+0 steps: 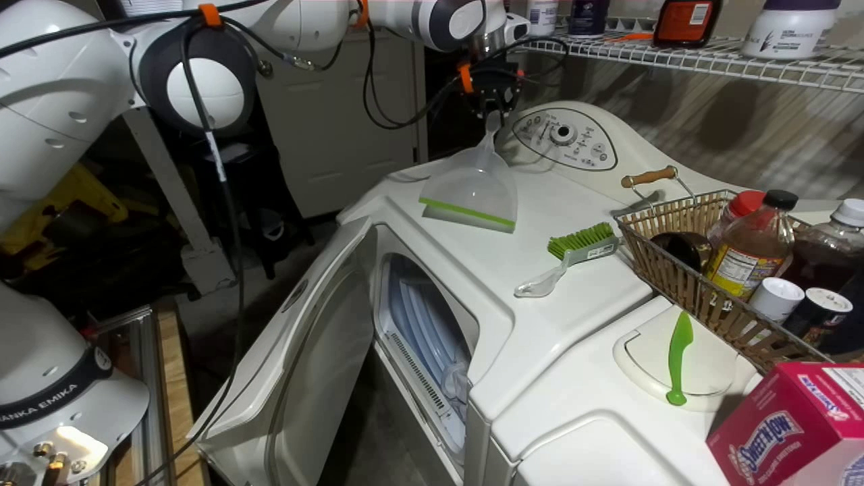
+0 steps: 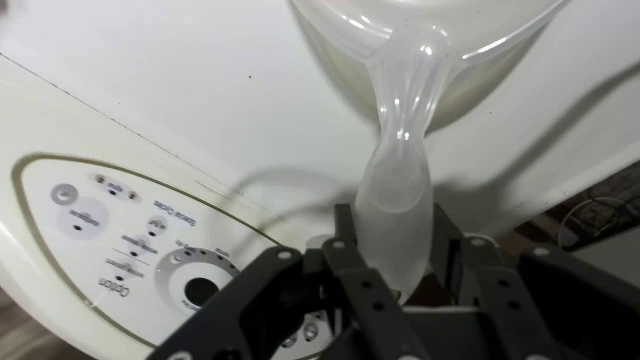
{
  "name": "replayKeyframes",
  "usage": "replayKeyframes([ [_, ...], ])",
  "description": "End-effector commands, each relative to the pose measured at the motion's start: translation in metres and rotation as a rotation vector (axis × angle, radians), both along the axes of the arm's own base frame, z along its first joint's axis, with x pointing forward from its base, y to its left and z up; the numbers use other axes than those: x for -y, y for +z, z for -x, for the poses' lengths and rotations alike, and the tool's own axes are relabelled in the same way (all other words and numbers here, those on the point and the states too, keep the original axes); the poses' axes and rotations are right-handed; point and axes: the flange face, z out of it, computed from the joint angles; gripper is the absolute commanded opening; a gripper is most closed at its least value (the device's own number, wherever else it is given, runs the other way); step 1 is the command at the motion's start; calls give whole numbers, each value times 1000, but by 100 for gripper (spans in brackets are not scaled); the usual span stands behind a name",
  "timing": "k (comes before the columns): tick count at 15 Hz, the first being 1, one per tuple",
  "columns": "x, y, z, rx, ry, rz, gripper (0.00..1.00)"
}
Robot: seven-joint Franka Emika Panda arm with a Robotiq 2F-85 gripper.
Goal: Shift the dust pan to the right
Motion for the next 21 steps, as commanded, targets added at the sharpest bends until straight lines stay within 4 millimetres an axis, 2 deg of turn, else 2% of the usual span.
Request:
replayKeyframes([
  [1,17,11,9,-13,-189,-71,13],
  [5,18,21,21,-15,-370,-176,13],
  [7,8,46,28,11,-407,-272,13],
  [8,14,23,12,13,-357,-189,38],
  [10,8,40,18,23,-382,-229,38],
  [13,7,46,23,17,-390,-238,38],
  [14,7,41,22,2,-420,-196,13],
  [16,23,31,21,-36,-514,-90,13],
  [21,100,5,24,-90,-732,72,13],
])
